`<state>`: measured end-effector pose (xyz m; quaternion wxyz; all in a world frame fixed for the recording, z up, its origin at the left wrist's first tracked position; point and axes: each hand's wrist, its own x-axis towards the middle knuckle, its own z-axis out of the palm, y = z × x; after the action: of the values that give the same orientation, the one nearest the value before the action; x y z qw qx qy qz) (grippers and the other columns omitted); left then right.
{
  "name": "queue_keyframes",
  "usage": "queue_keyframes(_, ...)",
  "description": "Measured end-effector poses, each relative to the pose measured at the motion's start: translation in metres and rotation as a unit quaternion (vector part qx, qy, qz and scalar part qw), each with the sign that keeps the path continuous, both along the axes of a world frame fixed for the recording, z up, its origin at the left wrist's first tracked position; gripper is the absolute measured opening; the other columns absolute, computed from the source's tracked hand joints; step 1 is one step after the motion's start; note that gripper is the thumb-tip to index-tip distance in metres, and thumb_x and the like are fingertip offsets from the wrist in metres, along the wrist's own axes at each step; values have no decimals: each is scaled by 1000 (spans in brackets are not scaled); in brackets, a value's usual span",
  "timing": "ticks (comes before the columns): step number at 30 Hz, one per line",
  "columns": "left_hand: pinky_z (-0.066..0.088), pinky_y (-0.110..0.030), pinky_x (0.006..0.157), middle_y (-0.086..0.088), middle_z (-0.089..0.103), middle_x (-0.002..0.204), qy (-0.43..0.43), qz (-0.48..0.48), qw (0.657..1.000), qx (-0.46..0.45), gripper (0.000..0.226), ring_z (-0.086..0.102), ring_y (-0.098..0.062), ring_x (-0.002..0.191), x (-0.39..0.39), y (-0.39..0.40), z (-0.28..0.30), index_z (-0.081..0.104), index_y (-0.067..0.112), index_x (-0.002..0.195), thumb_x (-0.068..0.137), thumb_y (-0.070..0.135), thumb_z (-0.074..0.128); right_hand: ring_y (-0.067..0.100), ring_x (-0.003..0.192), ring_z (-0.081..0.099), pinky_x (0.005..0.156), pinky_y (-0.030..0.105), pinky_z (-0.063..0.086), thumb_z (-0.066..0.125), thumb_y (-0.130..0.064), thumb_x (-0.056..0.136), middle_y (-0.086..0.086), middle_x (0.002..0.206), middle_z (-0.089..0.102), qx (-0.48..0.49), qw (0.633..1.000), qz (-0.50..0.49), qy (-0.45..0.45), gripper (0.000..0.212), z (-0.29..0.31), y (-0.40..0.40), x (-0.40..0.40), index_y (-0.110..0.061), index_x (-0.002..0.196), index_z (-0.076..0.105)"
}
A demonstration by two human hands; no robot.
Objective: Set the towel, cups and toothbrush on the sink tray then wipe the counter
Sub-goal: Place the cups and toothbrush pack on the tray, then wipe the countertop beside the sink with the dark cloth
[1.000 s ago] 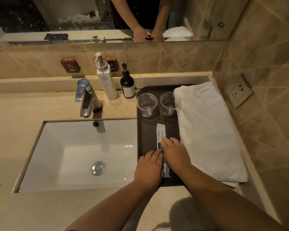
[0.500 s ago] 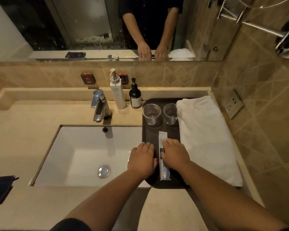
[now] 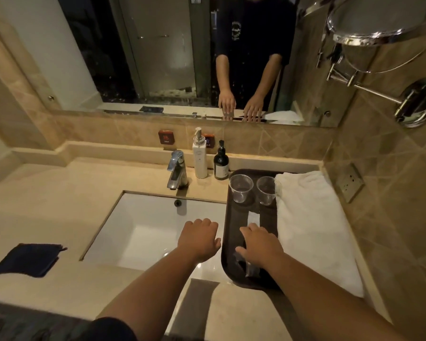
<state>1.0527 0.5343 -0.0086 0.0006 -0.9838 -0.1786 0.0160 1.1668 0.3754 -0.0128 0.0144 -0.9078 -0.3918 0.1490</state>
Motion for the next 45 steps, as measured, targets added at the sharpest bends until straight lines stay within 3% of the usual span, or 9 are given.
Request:
queue_keyframes(13, 40, -39, 78, -4, 62, 111, 22, 26, 999, 6, 40, 57, -25, 96, -50, 48, 8, 53, 19, 120, 94, 48, 43, 25, 114, 57, 93, 40, 48, 50, -59, 88, 2, 132, 55, 29, 999, 24, -27, 56, 2, 51, -20, -25, 132, 46)
queue_keyframes(21, 37, -38, 75, -4, 61, 111, 38, 86, 996, -1, 41, 57, -26, 97, -110, 115, 16, 53, 19, 122, 95, 46, 42, 25, 106, 56, 84, 41, 49, 49, -56, 88, 2, 122, 57, 29, 997, 63, -22, 53, 6, 130, -59, -23, 129, 48)
queue_keyframes(28, 42, -40, 81, -6, 61, 114, 50, 119, 992, -10, 41, 58, -27, 99, -192, 229, 12, 53, 17, 123, 96, 44, 38, 22, 93, 60, 73, 35, 49, 50, -56, 89, 1, 108, 62, 34, 997, 68, -30, 46, -6, 236, -125, -21, 119, 54)
queue_keyframes(39, 45, -41, 92, -5, 59, 130, 11, 127, 991, -43, 49, 57, -27, 112, -313, 455, 14, 47, 18, 139, 99, 46, 36, 19, 114, 57, 88, 35, 49, 47, -58, 91, -2, 133, 56, 30, 999, -24, 10, 57, -16, 391, -242, -25, 137, 46)
queue_keyframes(42, 43, -39, 91, -5, 61, 126, -26, 148, 988, -47, 46, 58, -25, 110, -331, 491, 4, 51, 18, 136, 100, 43, 38, 18, 112, 58, 90, 32, 48, 51, -55, 90, -2, 131, 58, 71, 997, -7, 30, 53, -4, 419, -277, -24, 133, 52)
queue_keyframes(45, 42, -39, 83, -4, 64, 113, -42, 194, 979, -37, 36, 59, -25, 99, -353, 521, -19, 59, 18, 122, 98, 37, 41, 17, 108, 56, 89, 30, 45, 48, -54, 90, -4, 125, 58, 101, 991, 83, 34, 48, -9, 447, -325, -25, 128, 57)
